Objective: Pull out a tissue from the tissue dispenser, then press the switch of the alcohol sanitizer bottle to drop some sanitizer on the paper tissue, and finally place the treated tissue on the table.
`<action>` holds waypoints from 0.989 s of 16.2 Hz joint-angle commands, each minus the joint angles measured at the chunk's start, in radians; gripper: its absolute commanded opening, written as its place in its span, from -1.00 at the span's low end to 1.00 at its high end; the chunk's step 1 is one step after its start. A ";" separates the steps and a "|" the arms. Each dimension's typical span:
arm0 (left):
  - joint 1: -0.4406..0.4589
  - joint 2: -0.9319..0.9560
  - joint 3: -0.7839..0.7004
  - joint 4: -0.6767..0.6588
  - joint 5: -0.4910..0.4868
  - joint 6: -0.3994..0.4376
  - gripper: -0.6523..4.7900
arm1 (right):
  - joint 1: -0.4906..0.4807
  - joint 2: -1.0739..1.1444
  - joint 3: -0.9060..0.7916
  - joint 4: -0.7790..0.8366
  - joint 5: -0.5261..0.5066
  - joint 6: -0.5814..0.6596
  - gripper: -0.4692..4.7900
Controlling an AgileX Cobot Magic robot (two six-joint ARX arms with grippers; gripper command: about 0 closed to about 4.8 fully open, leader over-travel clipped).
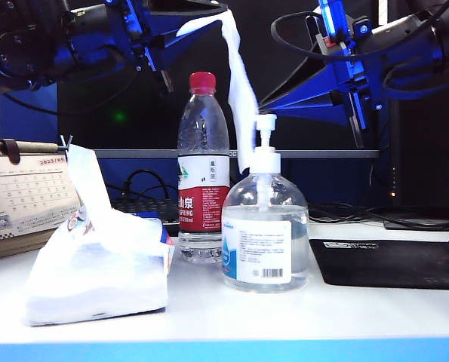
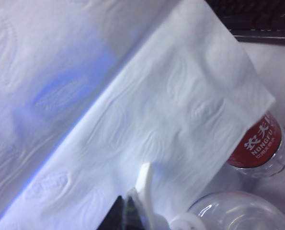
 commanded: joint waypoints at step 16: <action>-0.046 0.014 -0.200 0.074 -0.151 0.107 -0.78 | 0.003 -0.002 0.004 0.010 0.003 -0.006 -0.84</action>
